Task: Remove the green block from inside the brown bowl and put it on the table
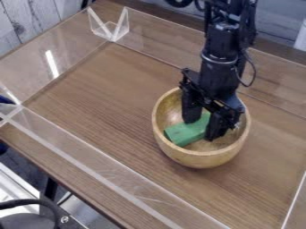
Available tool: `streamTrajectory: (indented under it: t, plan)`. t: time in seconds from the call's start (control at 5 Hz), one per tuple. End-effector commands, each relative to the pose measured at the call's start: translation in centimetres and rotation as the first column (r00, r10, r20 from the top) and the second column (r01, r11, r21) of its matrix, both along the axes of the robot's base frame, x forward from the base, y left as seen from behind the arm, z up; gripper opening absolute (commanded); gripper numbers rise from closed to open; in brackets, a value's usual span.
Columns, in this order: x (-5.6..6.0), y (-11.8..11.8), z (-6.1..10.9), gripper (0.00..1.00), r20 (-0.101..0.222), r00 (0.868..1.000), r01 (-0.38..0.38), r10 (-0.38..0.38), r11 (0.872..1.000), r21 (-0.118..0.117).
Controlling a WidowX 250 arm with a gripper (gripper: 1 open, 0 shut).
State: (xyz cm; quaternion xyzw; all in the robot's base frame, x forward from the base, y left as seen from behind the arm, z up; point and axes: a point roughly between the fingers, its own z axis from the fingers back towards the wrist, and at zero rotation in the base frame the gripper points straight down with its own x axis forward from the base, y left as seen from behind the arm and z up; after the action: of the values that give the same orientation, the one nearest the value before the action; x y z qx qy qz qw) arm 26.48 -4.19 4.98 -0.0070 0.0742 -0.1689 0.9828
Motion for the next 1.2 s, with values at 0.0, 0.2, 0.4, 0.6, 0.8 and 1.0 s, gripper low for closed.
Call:
streamTrajectory:
  t: [0.0, 0.2, 0.4, 0.6, 0.8, 1.0]
  plan:
    - [0.4, 0.3, 0.0, 1.00, 0.019, 1.000, 0.005, -0.005, 1.000, -0.011]
    - [0.4, 0.5, -0.6, 1.00, 0.014, 1.000, 0.007, -0.007, 1.000, -0.016]
    - [0.4, 0.7, -1.1, 1.00, 0.008, 1.000, 0.009, -0.009, 1.000, -0.021]
    - [0.3, 0.9, -1.6, 1.00, 0.002, 1.000, 0.011, -0.011, 1.000, -0.026]
    - [0.3, 1.1, -2.2, 1.00, -0.005, 1.000, 0.012, -0.012, 0.999, -0.031]
    - [0.2, 1.3, -2.7, 1.00, -0.013, 1.000, 0.016, -0.016, 0.999, -0.036]
